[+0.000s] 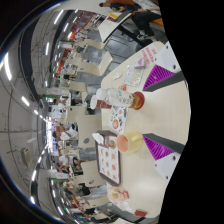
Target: Pour water
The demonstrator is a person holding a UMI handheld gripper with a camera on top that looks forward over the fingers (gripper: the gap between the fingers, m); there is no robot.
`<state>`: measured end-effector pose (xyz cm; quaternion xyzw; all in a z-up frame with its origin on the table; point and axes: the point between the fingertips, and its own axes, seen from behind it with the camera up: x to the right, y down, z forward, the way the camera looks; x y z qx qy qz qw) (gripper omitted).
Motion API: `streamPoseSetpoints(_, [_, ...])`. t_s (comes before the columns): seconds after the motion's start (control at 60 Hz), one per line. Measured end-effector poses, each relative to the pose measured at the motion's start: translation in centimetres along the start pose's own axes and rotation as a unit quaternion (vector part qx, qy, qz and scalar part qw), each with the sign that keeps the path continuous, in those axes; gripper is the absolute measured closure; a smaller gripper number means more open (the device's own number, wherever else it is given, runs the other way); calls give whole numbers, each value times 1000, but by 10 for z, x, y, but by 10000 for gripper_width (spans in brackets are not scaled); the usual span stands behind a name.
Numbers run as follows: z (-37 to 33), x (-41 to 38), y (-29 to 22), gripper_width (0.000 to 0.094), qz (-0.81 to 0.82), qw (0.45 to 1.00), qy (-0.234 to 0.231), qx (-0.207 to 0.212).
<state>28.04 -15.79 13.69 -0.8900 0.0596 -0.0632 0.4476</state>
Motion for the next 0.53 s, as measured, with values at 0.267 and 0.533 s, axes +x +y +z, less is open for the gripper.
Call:
streamPoseSetpoints(0.267, [-72, -33, 10, 86, -4, 1000, -6, 2])
streamPoseSetpoints(0.533, [-93, -44, 11, 90, -8, 1000, -18, 4])
